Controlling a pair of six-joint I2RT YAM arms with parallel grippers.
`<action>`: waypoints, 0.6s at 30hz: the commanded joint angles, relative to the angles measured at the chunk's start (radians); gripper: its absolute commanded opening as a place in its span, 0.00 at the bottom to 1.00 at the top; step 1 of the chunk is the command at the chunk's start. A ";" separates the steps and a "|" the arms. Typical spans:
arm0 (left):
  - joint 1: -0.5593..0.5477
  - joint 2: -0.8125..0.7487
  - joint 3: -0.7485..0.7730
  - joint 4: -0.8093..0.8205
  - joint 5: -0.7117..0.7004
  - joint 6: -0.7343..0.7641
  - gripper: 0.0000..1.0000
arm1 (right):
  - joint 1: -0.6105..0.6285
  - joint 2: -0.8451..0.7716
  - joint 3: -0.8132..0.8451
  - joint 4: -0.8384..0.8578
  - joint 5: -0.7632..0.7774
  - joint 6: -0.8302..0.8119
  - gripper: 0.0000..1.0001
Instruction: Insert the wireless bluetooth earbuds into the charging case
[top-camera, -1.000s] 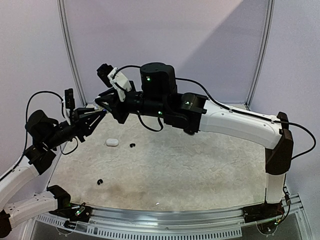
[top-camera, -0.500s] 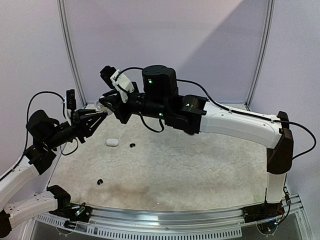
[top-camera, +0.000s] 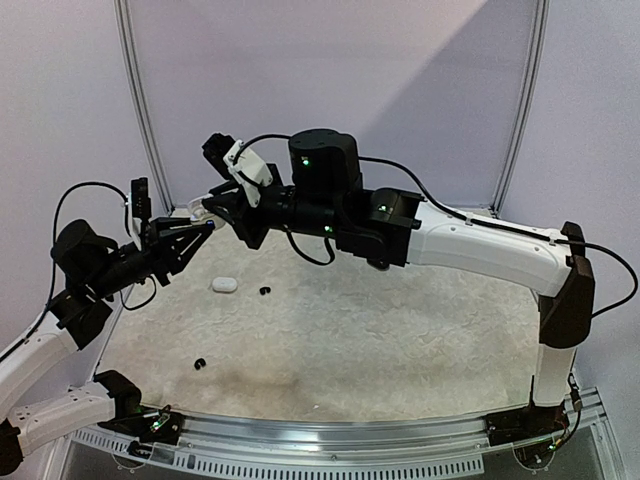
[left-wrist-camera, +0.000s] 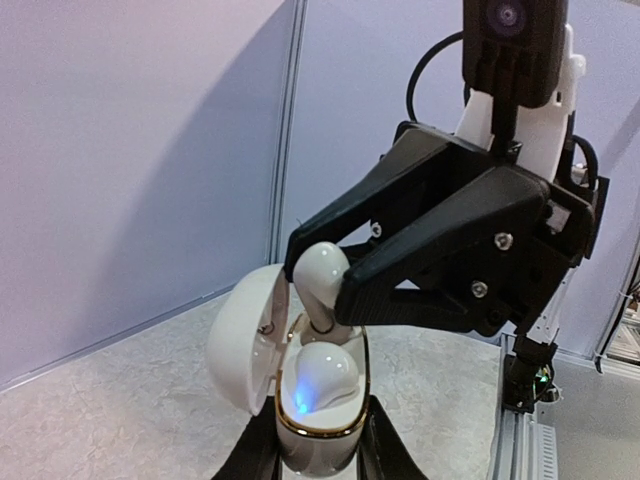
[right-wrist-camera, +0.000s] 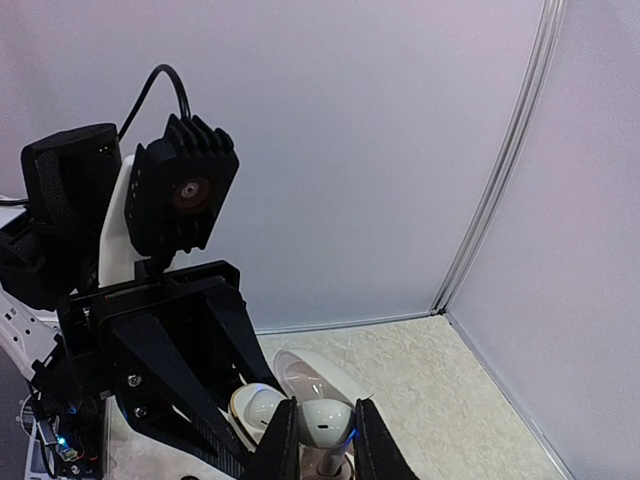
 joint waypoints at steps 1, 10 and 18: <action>-0.005 -0.003 0.028 0.042 0.000 -0.006 0.00 | -0.006 -0.016 -0.016 -0.044 0.032 -0.022 0.00; -0.004 -0.009 0.029 0.044 -0.001 -0.004 0.00 | -0.007 0.006 -0.022 -0.072 0.026 -0.114 0.07; -0.004 -0.010 0.025 0.045 -0.002 0.000 0.00 | -0.007 0.016 -0.022 -0.094 0.024 -0.127 0.14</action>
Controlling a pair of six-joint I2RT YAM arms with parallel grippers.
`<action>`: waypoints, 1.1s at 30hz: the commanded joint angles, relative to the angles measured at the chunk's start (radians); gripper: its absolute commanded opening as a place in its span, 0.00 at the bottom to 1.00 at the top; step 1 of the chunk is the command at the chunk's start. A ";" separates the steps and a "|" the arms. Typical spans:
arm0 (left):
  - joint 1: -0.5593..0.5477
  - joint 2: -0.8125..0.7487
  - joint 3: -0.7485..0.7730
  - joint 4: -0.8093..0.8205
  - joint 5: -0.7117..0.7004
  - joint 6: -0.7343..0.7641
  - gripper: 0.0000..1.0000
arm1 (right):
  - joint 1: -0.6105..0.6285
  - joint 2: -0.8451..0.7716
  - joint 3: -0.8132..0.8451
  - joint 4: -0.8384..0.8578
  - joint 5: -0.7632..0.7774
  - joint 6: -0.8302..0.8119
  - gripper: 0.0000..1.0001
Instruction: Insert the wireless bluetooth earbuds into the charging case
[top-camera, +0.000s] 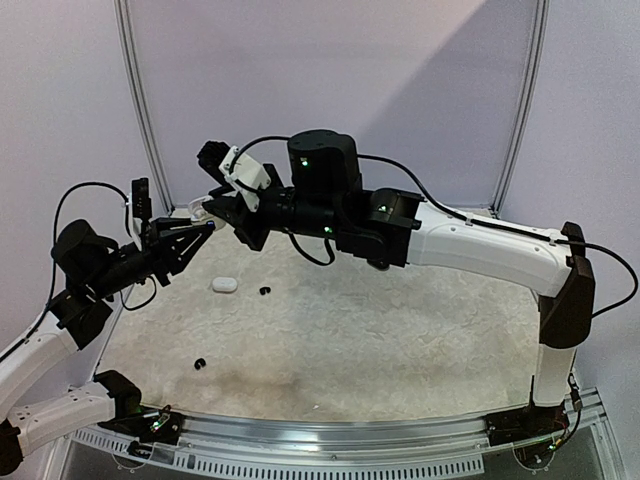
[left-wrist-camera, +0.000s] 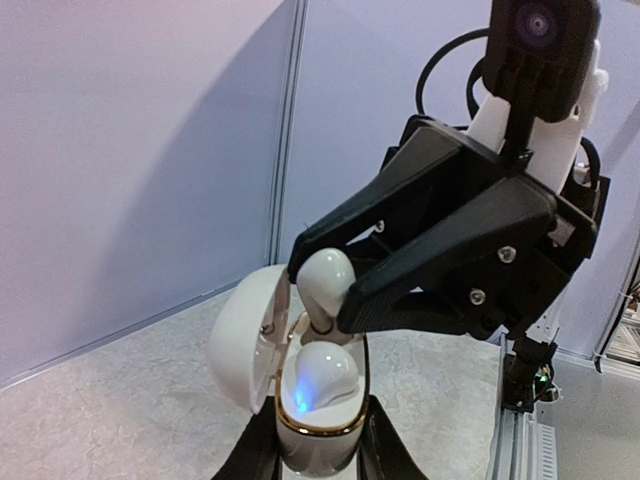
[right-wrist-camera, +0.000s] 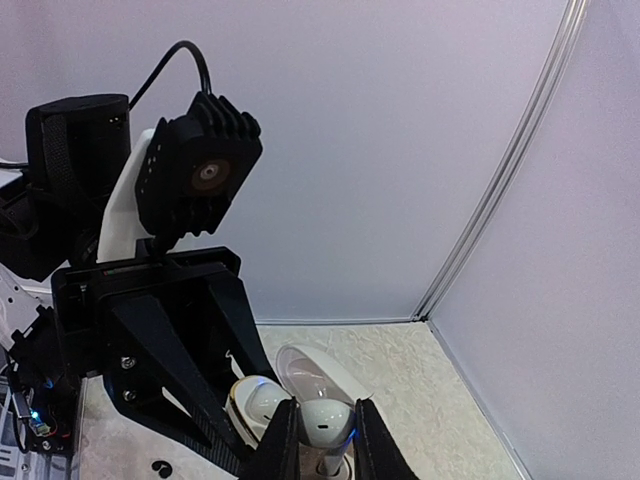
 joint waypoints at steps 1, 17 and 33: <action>-0.004 -0.010 0.025 0.048 -0.002 0.000 0.00 | -0.008 0.017 -0.022 -0.081 0.020 -0.017 0.15; -0.004 -0.010 0.027 0.050 0.001 0.000 0.00 | -0.008 0.027 -0.016 -0.092 0.024 -0.014 0.20; -0.004 -0.005 0.028 0.047 0.006 0.003 0.00 | -0.008 0.045 -0.003 -0.106 0.036 -0.005 0.21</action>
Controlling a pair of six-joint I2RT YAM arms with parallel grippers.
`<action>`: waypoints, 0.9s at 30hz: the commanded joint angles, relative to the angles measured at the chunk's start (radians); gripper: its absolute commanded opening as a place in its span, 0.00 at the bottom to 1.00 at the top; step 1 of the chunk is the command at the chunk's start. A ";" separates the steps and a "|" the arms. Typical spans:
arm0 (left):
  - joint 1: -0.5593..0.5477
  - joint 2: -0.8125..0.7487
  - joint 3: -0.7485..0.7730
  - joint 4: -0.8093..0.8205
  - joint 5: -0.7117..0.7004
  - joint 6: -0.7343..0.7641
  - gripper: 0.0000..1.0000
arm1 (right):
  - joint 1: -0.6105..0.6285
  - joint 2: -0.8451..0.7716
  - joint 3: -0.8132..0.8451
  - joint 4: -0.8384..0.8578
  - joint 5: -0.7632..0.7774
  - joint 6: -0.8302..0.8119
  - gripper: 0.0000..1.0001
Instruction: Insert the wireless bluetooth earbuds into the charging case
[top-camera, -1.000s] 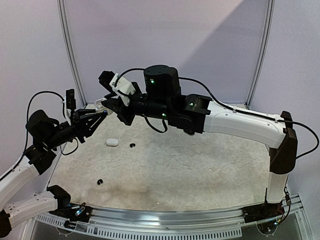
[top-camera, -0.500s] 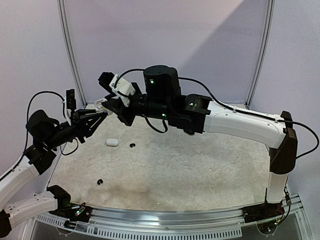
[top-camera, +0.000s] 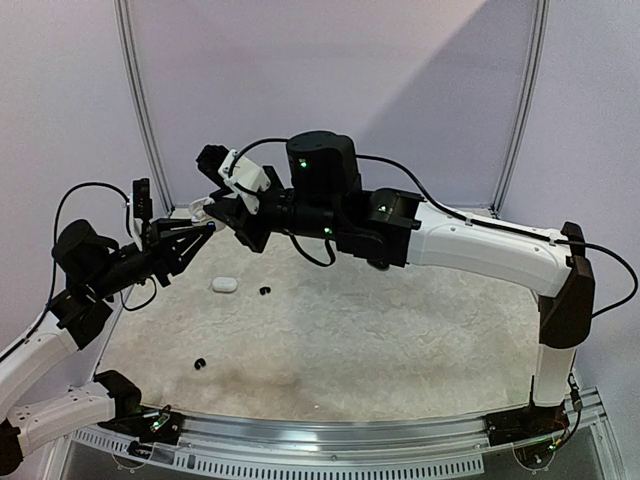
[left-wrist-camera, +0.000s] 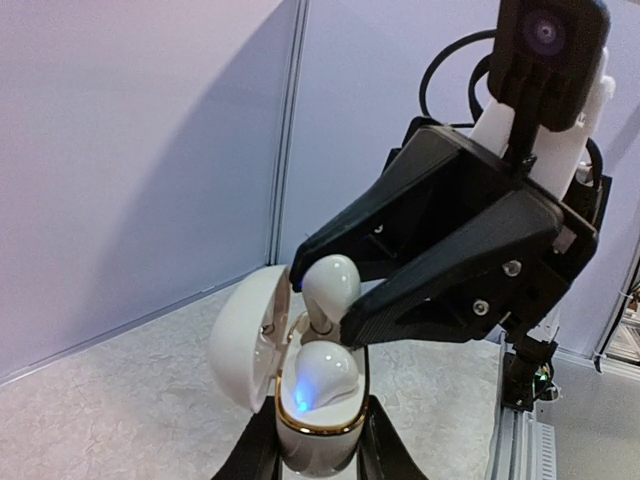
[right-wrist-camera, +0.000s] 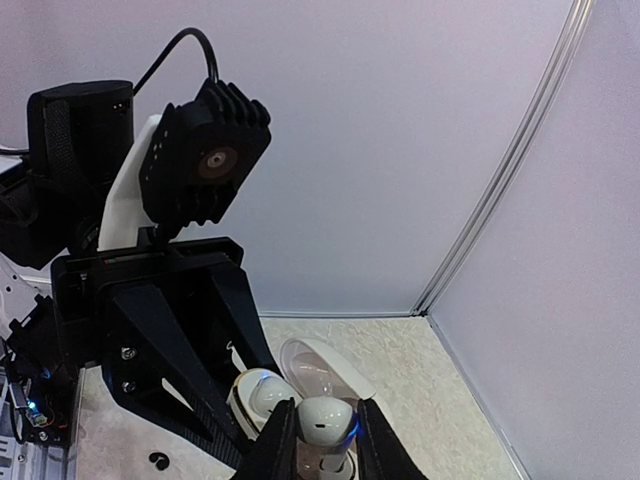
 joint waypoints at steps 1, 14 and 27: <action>-0.004 -0.004 0.028 0.057 0.006 0.002 0.00 | -0.008 0.046 0.000 -0.094 0.036 0.013 0.21; -0.004 -0.006 0.027 0.049 0.002 0.001 0.00 | -0.009 0.065 0.031 -0.123 0.044 0.024 0.23; -0.004 -0.008 0.006 -0.079 -0.016 0.256 0.00 | -0.014 -0.055 0.073 -0.149 -0.184 0.130 0.31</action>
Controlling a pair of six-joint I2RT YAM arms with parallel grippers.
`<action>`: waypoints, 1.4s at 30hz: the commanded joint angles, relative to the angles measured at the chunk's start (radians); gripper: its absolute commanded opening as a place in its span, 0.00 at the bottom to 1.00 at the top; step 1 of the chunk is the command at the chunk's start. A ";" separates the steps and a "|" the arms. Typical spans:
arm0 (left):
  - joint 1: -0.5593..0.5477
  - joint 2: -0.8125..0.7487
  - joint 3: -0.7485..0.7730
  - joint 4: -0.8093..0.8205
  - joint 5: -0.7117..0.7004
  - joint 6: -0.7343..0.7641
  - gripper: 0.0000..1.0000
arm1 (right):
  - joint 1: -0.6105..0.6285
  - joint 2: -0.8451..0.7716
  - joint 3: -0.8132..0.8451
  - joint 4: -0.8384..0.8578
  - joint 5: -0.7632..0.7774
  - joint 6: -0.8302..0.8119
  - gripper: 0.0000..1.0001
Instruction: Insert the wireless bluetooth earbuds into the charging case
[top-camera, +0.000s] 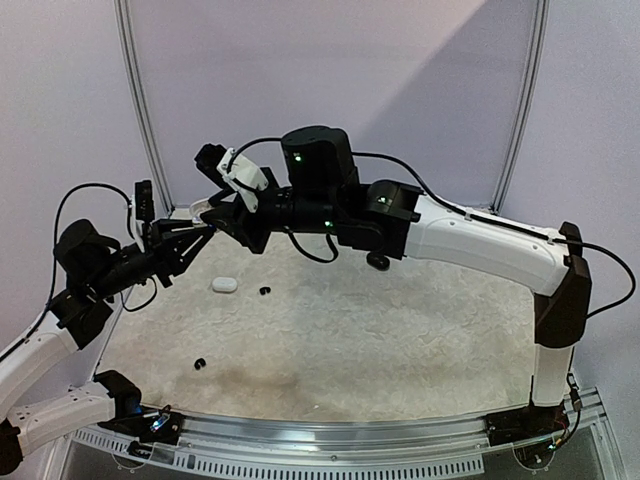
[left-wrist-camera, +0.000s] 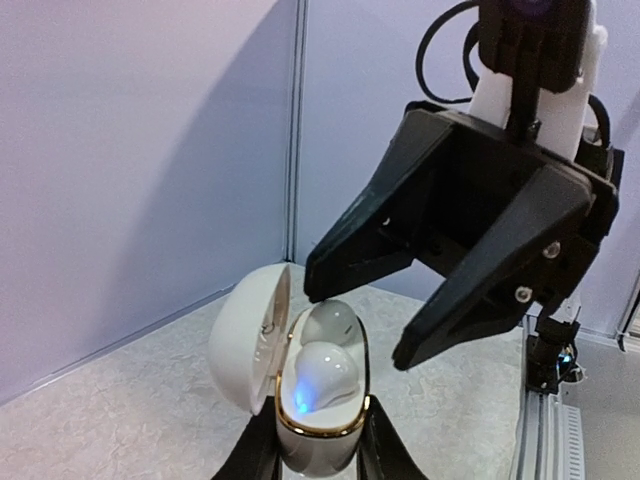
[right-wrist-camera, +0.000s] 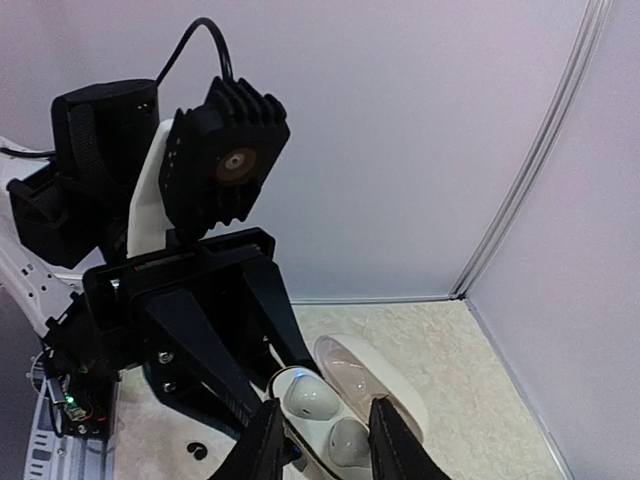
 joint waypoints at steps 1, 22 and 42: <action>-0.004 -0.014 0.006 -0.084 0.020 0.305 0.00 | -0.014 -0.094 -0.003 -0.038 -0.108 0.078 0.31; -0.013 -0.045 0.065 -0.414 -0.029 1.149 0.00 | 0.024 0.081 -0.012 -0.164 0.103 0.186 0.33; 0.104 0.316 0.251 -0.777 0.037 0.075 0.00 | -0.406 -0.140 -0.200 -0.494 0.241 0.498 0.74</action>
